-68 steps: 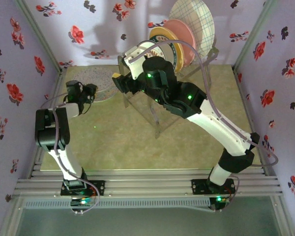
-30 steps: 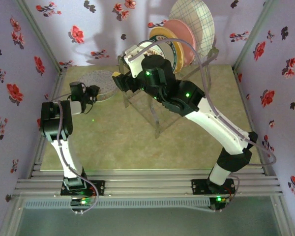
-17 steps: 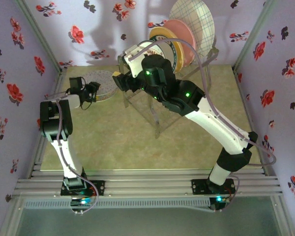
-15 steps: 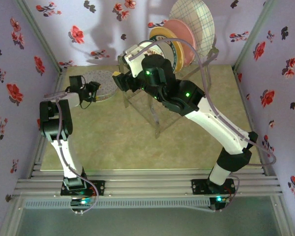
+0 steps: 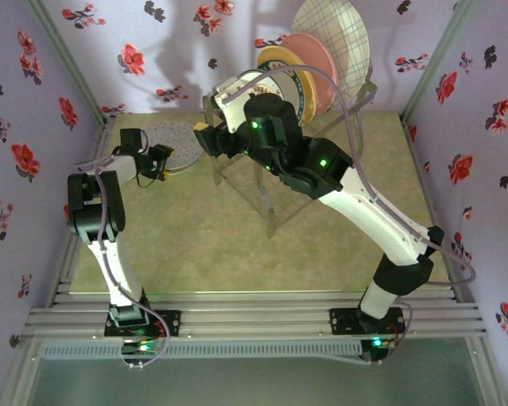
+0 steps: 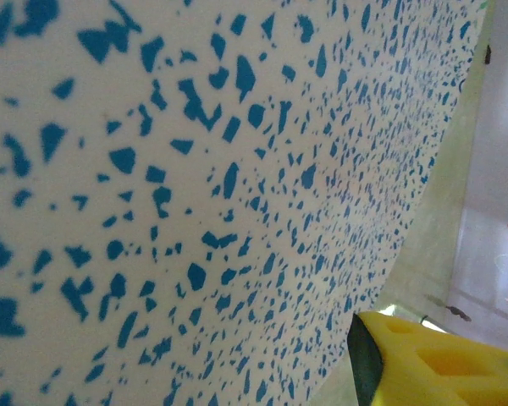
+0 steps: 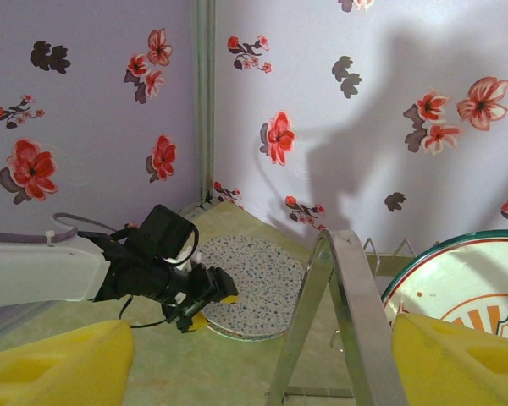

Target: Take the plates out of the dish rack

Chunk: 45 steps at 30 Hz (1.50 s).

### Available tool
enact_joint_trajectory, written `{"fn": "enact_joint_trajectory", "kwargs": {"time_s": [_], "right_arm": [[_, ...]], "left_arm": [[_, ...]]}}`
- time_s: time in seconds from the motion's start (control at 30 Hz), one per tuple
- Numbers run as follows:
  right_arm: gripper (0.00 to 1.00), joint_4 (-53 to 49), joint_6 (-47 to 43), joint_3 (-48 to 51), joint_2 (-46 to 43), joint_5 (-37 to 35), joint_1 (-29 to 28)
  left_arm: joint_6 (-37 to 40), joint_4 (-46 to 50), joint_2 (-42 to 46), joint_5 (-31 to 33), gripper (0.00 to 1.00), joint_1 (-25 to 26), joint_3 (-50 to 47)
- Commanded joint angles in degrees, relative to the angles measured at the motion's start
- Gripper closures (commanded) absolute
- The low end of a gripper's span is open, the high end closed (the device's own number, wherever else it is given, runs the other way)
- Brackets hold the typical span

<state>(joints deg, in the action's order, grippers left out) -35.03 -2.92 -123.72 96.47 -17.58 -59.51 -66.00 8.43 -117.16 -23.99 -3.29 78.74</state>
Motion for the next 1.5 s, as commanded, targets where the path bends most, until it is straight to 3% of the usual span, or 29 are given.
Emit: {"fn": "enact_joint_trajectory", "kwargs": {"time_s": [0.0,1.47], "right_arm": [[0.19,0.13,1.07,-1.74,0.12,0.53,0.36],[0.19,1.28,2.61,2.02,-3.7,-0.63,0.71]], "left_arm": [[1.94,1.95,-1.55,1.0,0.39,-0.4,2.42],[0.89,7.77,4.57,5.46,0.37,-0.36,0.11]]}}
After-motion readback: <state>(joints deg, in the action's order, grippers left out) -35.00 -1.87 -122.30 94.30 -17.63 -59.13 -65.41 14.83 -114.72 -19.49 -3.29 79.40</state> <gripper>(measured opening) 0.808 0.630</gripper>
